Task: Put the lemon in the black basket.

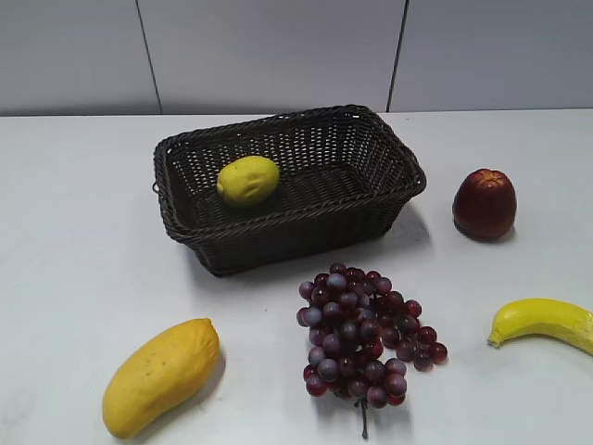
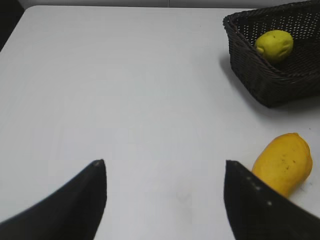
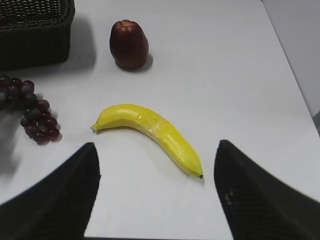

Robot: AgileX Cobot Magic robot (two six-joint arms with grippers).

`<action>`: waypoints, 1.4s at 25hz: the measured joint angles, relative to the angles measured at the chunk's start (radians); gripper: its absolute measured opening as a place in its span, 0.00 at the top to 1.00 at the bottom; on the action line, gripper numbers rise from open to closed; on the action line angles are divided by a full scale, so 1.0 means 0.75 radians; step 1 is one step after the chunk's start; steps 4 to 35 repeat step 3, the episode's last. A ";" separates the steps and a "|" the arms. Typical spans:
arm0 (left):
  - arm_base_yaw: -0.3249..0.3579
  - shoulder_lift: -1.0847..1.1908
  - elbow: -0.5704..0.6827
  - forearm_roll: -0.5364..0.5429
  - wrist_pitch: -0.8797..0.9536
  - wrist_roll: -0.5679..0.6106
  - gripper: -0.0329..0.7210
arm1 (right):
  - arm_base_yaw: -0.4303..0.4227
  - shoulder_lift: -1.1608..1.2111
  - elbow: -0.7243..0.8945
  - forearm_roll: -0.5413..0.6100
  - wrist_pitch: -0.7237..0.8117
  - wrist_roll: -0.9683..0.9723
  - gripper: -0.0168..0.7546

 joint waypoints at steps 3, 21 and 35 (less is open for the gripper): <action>0.000 0.000 0.000 0.000 0.000 0.001 0.22 | 0.000 0.000 0.000 0.000 0.000 0.000 0.22; 0.000 0.000 0.000 0.000 0.000 0.001 0.22 | 0.000 0.000 0.000 0.000 0.000 0.000 0.22; 0.000 0.000 0.000 0.000 0.000 0.001 0.22 | 0.000 0.000 0.000 0.000 0.000 0.000 0.22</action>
